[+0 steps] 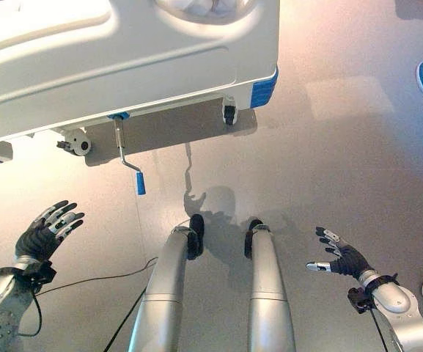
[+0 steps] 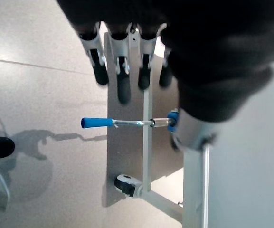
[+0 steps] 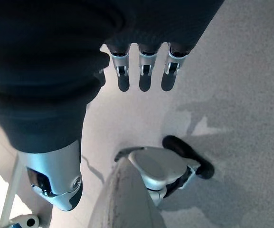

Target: Raise the hospital bed

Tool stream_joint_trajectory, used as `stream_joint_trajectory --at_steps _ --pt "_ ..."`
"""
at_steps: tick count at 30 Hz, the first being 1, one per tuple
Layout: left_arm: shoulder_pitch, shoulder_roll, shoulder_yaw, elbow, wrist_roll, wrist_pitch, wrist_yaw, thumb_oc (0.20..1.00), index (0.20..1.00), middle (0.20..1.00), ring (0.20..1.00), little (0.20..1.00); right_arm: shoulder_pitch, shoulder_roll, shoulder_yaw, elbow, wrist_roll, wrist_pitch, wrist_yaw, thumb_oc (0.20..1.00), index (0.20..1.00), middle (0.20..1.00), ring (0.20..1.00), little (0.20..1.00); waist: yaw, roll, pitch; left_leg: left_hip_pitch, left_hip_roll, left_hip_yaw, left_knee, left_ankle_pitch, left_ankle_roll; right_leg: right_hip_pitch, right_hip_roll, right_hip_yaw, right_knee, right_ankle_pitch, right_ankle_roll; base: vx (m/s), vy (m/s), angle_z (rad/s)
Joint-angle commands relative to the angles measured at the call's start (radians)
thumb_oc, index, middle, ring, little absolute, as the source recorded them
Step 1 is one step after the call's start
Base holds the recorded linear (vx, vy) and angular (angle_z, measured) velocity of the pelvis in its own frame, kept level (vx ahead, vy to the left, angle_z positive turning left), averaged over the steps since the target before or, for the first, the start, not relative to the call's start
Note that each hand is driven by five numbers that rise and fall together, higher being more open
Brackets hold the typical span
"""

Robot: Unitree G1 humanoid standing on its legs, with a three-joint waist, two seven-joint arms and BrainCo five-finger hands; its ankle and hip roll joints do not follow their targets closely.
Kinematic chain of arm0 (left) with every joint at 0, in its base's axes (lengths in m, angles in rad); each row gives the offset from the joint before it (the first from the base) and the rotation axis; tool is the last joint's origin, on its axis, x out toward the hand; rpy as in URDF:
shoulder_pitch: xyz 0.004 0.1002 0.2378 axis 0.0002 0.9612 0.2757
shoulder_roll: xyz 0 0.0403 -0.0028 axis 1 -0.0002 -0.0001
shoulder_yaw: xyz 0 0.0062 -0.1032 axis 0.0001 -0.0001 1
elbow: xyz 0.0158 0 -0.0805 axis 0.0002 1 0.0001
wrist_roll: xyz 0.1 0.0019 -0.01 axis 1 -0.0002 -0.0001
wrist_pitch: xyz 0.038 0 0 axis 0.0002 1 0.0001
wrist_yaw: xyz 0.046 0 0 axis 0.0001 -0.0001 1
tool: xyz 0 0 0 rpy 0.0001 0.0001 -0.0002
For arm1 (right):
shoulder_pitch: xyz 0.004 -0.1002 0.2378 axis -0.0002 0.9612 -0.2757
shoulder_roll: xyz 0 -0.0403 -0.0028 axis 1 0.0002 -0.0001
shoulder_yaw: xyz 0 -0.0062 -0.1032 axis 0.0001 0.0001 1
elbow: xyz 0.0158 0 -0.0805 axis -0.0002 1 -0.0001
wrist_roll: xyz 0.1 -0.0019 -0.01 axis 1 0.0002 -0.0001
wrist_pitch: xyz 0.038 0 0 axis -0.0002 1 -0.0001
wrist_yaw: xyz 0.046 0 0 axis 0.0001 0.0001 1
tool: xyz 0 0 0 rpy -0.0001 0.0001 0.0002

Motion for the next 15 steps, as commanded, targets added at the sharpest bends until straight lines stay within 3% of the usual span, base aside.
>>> stream_joint_trajectory --at_steps 1,8,9,15 --pt "-0.003 -0.007 0.016 0.05 0.024 -0.03 0.013 1.0 1.0 1.0 1.0 1.0 -0.001 -0.012 0.025 0.009 -0.029 -0.027 -0.01 1.0 1.0 1.0 1.0 1.0 -0.014 0.004 -0.049 -0.023 -0.013 0.024 -0.179 0.253 -0.02 0.012 0.004 -0.047 -0.202 0.221 0.066 -0.02 -0.015 -0.04" --pt "-0.061 -0.084 -0.061 0.221 0.17 -0.02 0.015 1.0 1.0 1.0 1.0 1.0 -0.055 0.001 0.086 0.121 -0.083 -0.029 -0.031 1.0 1.0 1.0 1.0 1.0 -0.014 -0.002 -0.057 0.114 0.004 0.02 -0.335 0.268 -0.023 0.137 -0.004 -0.05 -0.334 0.218 0.054 -0.05 -0.018 -0.02" --pt "-0.089 -0.117 -0.099 0.305 0.249 -0.016 0.002 1.0 1.0 1.0 1.0 1.0 -0.082 0.012 0.112 0.174 -0.096 -0.029 -0.038 1.0 1.0 1.0 1.0 1.0 -0.014 -0.003 -0.067 0.144 0.011 0.017 -0.39 0.31 -0.02 0.163 0.005 -0.054 -0.383 0.252 0.048 -0.09 -0.021 -0.03" --pt "-0.171 -0.274 -0.14 0.517 0.322 -0.034 0.055 1.0 1.0 1.0 1.0 1.0 -0.132 0.073 0.171 0.287 -0.133 -0.037 -0.084 1.0 1.0 1.0 1.0 1.0 -0.008 -0.014 -0.079 0.258 0.014 0.003 -0.463 0.312 -0.023 0.271 0.01 -0.066 -0.442 0.243 0.045 -0.01 -0.053 0.0"
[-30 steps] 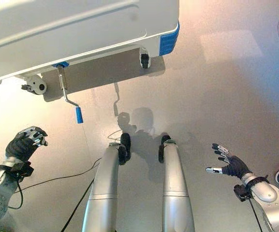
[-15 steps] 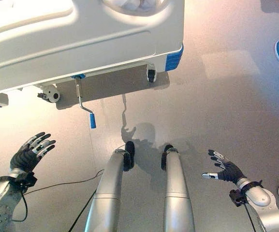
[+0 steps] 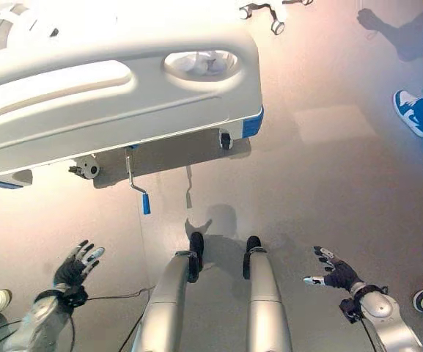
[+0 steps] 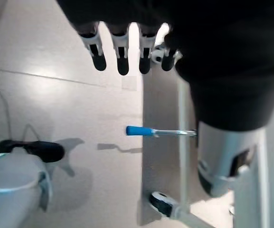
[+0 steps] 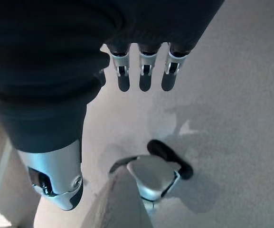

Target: Raise the hospital bed

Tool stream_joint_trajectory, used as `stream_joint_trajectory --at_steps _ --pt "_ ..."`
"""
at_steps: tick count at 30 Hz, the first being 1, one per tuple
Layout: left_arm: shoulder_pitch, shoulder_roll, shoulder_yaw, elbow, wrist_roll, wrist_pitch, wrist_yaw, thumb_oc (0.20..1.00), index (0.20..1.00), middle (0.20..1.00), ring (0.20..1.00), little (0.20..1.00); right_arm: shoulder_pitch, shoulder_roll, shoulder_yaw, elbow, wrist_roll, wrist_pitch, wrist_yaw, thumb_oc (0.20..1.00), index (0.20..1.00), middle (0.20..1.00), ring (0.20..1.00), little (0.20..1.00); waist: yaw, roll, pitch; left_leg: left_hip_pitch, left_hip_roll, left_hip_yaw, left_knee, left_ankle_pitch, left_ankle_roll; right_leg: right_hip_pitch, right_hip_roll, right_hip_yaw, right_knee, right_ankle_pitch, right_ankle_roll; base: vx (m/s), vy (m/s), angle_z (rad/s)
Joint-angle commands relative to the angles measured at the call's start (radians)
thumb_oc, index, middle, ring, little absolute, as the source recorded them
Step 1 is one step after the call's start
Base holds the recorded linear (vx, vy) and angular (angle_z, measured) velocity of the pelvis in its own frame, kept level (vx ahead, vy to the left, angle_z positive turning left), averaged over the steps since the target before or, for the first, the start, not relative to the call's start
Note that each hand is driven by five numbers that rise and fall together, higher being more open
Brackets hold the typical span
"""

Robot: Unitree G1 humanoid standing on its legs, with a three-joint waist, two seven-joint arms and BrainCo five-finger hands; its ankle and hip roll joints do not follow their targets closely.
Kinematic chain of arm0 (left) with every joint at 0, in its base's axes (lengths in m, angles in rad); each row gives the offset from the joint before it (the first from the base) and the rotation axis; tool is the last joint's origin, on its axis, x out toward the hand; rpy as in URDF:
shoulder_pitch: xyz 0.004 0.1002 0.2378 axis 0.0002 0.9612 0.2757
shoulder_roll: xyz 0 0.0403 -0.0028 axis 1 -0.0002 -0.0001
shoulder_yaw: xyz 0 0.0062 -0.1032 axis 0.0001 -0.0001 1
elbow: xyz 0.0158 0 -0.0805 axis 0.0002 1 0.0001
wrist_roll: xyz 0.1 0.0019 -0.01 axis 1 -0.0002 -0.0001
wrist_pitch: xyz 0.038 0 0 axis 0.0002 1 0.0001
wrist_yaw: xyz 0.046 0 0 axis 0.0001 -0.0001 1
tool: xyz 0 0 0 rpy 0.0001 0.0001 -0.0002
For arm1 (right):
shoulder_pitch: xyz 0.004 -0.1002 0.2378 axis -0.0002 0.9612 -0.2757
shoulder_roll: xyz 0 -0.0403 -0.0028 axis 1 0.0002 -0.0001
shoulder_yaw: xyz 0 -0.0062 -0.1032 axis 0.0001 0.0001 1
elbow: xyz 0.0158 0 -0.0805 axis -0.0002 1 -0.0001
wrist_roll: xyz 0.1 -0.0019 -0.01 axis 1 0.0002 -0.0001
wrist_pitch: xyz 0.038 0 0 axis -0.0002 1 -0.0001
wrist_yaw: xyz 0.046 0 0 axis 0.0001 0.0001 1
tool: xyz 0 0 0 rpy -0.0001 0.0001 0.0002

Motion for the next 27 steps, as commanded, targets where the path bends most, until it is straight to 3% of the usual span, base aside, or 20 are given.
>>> stream_joint_trajectory --at_steps 1,13,23,27 --pt "-0.013 0.004 0.004 0.051 0.054 -0.03 0.026 1.0 1.0 1.0 1.0 1.0 0.011 -0.014 0.029 -0.011 -0.029 -0.026 -0.03 1.0 1.0 1.0 1.0 1.0 -0.009 -0.005 -0.028 -0.009 -0.011 -0.003 -0.149 0.213 -0.008 0.033 0.007 -0.023 -0.176 0.157 0.062 0.0 -0.047 0.08" --pt "-0.052 -0.137 -0.019 0.367 0.119 -0.015 0.011 1.0 1.0 1.0 1.0 1.0 -0.031 0.072 0.096 0.151 -0.077 -0.035 -0.089 1.0 1.0 1.0 1.0 1.0 -0.006 -0.011 -0.049 0.228 0.0 -0.001 -0.299 0.213 -0.014 0.253 0.025 -0.038 -0.298 0.146 0.058 0.01 -0.039 0.01" --pt "-0.068 -0.219 0.017 0.625 0.231 0.005 0.02 1.0 1.0 1.0 1.0 1.0 -0.131 0.221 0.17 0.535 -0.128 -0.02 -0.159 1.0 1.0 1.0 1.0 1.0 0.009 -0.001 -0.086 0.459 0.001 0.01 -0.424 0.199 -0.02 0.48 0.028 -0.053 -0.43 0.158 0.06 0.02 -0.036 0.03" --pt "-0.064 -0.236 0.019 0.755 0.382 0.033 0.0 1.0 1.0 1.0 1.0 1.0 -0.159 0.293 0.161 0.74 -0.144 0.0 -0.169 1.0 1.0 1.0 1.0 1.0 0.017 -0.007 -0.116 0.579 -0.007 0.014 -0.487 0.184 -0.021 0.61 0.031 -0.058 -0.509 0.164 0.06 0.05 -0.049 0.04"
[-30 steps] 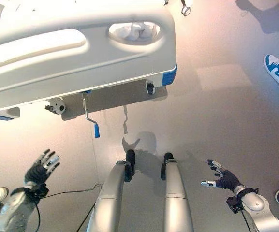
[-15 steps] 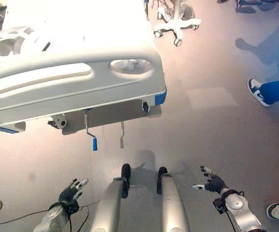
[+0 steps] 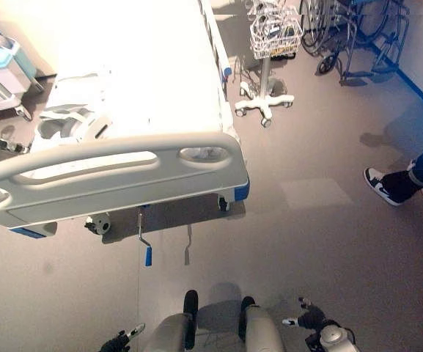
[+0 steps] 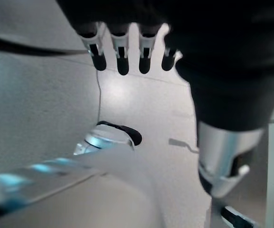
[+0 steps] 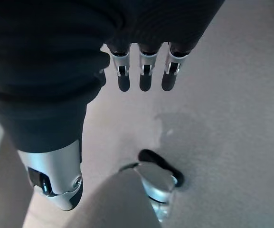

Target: Raise the hospital bed

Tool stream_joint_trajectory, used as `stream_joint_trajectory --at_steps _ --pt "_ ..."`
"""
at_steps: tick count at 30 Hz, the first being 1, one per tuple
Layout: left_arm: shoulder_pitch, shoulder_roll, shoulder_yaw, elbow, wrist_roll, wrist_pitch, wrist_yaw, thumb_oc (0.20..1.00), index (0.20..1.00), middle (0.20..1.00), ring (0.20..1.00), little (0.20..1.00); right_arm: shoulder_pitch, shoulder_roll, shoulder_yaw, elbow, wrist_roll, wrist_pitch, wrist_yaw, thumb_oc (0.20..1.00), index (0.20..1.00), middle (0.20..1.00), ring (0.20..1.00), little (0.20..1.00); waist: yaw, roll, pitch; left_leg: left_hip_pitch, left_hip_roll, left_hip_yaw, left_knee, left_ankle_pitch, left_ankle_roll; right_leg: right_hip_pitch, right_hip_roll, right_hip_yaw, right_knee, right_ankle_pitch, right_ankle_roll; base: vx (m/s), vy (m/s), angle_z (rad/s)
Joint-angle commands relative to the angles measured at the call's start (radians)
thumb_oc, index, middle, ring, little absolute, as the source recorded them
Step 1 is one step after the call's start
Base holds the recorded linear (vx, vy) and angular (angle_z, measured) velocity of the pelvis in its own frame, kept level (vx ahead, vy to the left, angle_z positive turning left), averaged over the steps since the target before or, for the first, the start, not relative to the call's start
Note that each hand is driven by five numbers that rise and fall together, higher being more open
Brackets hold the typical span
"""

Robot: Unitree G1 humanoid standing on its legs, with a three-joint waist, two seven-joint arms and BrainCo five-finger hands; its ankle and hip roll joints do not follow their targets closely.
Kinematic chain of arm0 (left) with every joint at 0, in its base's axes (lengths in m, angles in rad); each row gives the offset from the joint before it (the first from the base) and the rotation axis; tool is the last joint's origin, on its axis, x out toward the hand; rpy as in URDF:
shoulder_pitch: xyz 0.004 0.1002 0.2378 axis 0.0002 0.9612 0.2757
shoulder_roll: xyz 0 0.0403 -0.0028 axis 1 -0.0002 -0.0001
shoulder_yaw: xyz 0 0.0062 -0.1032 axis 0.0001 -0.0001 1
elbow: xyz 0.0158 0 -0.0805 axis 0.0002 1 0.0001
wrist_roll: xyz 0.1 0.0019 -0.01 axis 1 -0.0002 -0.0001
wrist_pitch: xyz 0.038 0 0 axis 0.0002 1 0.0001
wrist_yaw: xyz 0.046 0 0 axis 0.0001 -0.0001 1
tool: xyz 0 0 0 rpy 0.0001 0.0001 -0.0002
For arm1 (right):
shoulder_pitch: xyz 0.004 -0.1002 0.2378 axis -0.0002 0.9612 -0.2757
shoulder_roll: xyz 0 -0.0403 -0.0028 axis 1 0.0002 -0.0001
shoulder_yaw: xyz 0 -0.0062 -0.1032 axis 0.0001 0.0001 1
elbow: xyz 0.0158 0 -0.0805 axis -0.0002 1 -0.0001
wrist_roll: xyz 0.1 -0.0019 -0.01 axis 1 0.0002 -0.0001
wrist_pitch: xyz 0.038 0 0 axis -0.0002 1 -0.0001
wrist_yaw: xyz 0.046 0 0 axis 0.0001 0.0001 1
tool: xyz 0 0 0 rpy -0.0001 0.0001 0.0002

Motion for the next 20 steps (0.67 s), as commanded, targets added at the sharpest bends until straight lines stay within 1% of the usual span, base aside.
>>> stream_joint_trajectory --at_steps 1,2,3,5,7,12,18,20 --pt "-0.021 0.007 0.024 0.034 0.145 0.016 -0.011 1.0 1.0 1.0 1.0 1.0 -0.006 -0.008 0.005 0.029 -0.035 0.004 -0.02 1.0 1.0 1.0 1.0 1.0 0.01 -0.017 -0.006 0.013 -0.056 0.035 -0.028 0.069 0.021 0.09 -0.012 0.013 -0.177 0.136 0.105 0.06 -0.055 0.02" --pt "-0.021 0.007 0.024 0.034 0.146 0.015 -0.011 1.0 1.0 1.0 1.0 1.0 -0.007 -0.007 0.005 0.029 -0.035 0.003 -0.02 1.0 1.0 1.0 1.0 1.0 0.01 -0.017 -0.005 0.016 -0.055 0.035 -0.029 0.069 0.021 0.092 -0.012 0.013 -0.178 0.136 0.105 0.05 -0.058 0.02" --pt "-0.011 0.005 0.015 0.07 0.222 0.024 -0.01 1.0 1.0 1.0 1.0 1.0 -0.009 0.008 0.0 0.088 -0.054 0.016 -0.024 1.0 1.0 1.0 1.0 1.0 0.015 -0.019 -0.021 0.061 -0.058 0.038 -0.056 0.061 0.021 0.139 -0.014 0.011 -0.221 0.141 0.107 0.04 -0.053 0.03" --pt "-0.007 0.004 0.013 0.078 0.239 0.029 -0.009 1.0 1.0 1.0 1.0 1.0 -0.01 0.014 -0.003 0.102 -0.06 0.019 -0.025 1.0 1.0 1.0 1.0 1.0 0.018 -0.021 -0.024 0.084 -0.058 0.041 -0.067 0.057 0.02 0.163 -0.016 0.009 -0.241 0.144 0.108 0.03 -0.042 0.03" --pt "0.01 0.002 0.015 0.106 0.275 0.037 -0.004 1.0 1.0 1.0 1.0 1.0 -0.006 0.027 -0.021 0.145 -0.069 0.031 -0.029 1.0 1.0 1.0 1.0 1.0 0.024 -0.025 -0.043 0.148 -0.061 0.042 -0.098 0.049 0.022 0.231 -0.018 0.003 -0.293 0.147 0.11 0.06 -0.057 0.01" --pt "0.021 0.009 0.008 0.115 0.289 0.032 -0.011 1.0 1.0 1.0 1.0 1.0 0.008 0.047 -0.035 0.185 -0.075 0.044 -0.025 1.0 1.0 1.0 1.0 1.0 0.028 -0.033 -0.06 0.25 -0.054 0.048 -0.145 0.041 0.02 0.34 -0.021 -0.012 -0.363 0.148 0.112 0.07 -0.048 0.09" --pt "0.015 0.02 -0.007 0.101 0.283 0.015 -0.02 1.0 1.0 1.0 1.0 1.0 0.008 0.058 -0.044 0.195 -0.064 0.046 -0.027 1.0 1.0 1.0 1.0 1.0 0.031 -0.041 -0.076 0.311 -0.051 0.058 -0.18 0.041 0.019 0.402 -0.031 -0.019 -0.411 0.166 0.118 0.02 -0.029 0.06" --pt "0.011 0.023 -0.01 0.095 0.281 0.015 -0.019 1.0 1.0 1.0 1.0 1.0 0.004 0.058 -0.045 0.193 -0.06 0.045 -0.029 1.0 1.0 1.0 1.0 1.0 0.032 -0.041 -0.076 0.314 -0.051 0.059 -0.181 0.041 0.019 0.405 -0.031 -0.02 -0.414 0.169 0.118 0.0 0.0 0.0"
